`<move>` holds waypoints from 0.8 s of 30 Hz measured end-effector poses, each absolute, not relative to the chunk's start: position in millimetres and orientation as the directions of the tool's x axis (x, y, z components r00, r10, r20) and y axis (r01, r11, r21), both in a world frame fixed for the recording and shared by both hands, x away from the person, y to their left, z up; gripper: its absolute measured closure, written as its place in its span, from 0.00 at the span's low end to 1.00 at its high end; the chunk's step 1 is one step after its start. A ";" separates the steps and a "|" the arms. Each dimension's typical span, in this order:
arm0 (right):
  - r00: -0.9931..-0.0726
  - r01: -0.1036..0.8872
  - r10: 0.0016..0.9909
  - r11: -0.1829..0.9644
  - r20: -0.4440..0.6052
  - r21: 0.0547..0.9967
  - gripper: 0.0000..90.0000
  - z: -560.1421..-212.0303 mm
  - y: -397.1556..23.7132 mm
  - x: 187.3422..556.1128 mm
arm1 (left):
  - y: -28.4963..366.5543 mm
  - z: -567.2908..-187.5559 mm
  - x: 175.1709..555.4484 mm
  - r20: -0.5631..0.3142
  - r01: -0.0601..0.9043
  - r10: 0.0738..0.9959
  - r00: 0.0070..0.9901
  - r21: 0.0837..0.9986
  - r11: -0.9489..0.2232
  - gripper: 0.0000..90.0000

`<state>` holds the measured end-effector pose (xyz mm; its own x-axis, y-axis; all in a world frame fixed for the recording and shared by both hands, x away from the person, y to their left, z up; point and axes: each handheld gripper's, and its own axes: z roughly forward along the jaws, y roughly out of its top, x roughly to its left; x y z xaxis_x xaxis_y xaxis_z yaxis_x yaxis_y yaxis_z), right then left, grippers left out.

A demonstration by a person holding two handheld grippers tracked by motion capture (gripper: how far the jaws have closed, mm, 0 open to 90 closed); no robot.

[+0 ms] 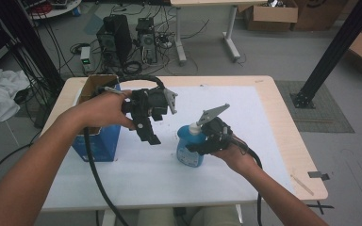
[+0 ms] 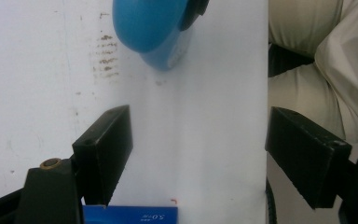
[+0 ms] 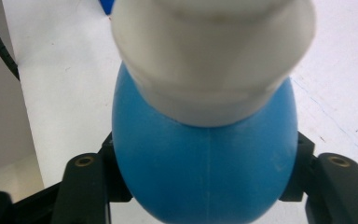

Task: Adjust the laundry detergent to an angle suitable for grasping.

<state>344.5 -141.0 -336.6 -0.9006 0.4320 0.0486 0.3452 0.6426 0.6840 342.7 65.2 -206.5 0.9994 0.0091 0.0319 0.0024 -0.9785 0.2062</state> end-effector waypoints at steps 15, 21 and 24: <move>-0.924 0.269 0.382 0.682 -0.018 0.680 0.48 -332.0 -139.2 342.9 | 65.4 -207.2 343.9 0.028 0.007 0.013 1.000 0.203 -0.979 0.27; -0.944 0.225 0.328 0.716 -0.033 0.661 0.48 -327.0 -137.2 345.0 | 67.4 -207.0 344.2 0.029 0.014 0.021 0.999 0.205 -0.979 0.27; -0.961 0.188 0.274 0.724 -0.026 0.663 0.48 -320.9 -139.9 349.9 | 69.0 -207.4 344.2 0.025 0.026 0.032 0.999 0.207 -0.978 0.27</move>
